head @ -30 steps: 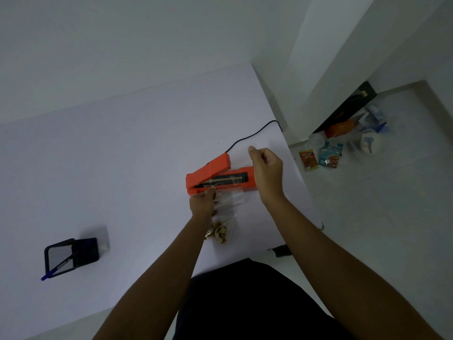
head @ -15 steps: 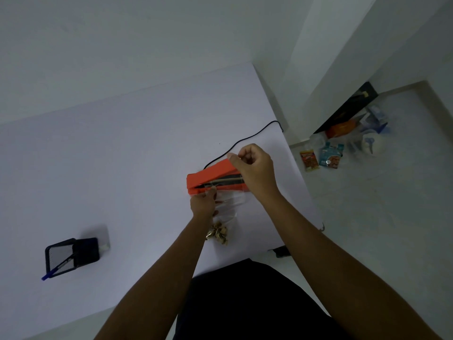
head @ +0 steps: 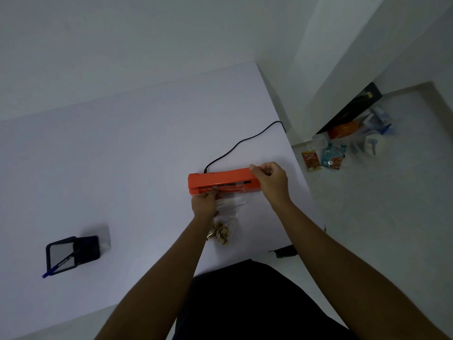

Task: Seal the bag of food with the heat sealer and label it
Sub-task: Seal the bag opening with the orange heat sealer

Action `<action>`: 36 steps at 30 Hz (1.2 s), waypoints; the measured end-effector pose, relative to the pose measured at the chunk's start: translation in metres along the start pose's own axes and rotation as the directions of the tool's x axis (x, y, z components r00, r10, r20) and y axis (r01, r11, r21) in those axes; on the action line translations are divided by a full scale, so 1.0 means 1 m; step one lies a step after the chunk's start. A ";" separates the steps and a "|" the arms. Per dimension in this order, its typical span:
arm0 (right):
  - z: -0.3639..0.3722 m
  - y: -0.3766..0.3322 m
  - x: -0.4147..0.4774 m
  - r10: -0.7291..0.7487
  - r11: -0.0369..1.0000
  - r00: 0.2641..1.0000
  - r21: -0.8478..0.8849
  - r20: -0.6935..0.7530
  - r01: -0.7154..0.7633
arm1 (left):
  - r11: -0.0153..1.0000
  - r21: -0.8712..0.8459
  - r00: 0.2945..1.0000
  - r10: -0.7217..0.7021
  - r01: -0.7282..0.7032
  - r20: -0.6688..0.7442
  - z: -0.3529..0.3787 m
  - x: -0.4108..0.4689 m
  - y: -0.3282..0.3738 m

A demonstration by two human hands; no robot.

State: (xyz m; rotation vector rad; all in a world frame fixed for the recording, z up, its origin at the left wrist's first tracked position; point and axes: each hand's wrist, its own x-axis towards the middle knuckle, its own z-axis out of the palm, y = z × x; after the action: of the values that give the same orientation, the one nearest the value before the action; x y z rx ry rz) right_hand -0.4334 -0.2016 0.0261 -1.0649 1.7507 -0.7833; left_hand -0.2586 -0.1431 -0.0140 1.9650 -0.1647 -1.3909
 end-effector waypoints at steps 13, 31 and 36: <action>0.001 0.020 0.011 0.088 0.996 0.996 0.011 0.030 -0.089 | 1.000 0.003 1.000 -0.005 0.005 0.002 0.000 0.001 -0.001; 0.001 0.027 0.020 0.210 0.963 0.968 0.145 0.139 -0.229 | 1.000 0.017 1.000 0.010 -0.010 -0.021 0.001 0.004 -0.004; 0.000 0.026 0.020 0.206 0.963 0.969 0.149 0.138 -0.226 | 1.000 0.025 1.000 0.013 -0.012 -0.020 0.001 0.003 -0.003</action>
State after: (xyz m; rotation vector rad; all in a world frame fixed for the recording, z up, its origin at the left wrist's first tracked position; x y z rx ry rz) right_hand -0.4462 -0.2087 -0.0036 -0.7794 1.6361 -0.6967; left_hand -0.2595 -0.1429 -0.0189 1.9947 -0.1854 -1.3667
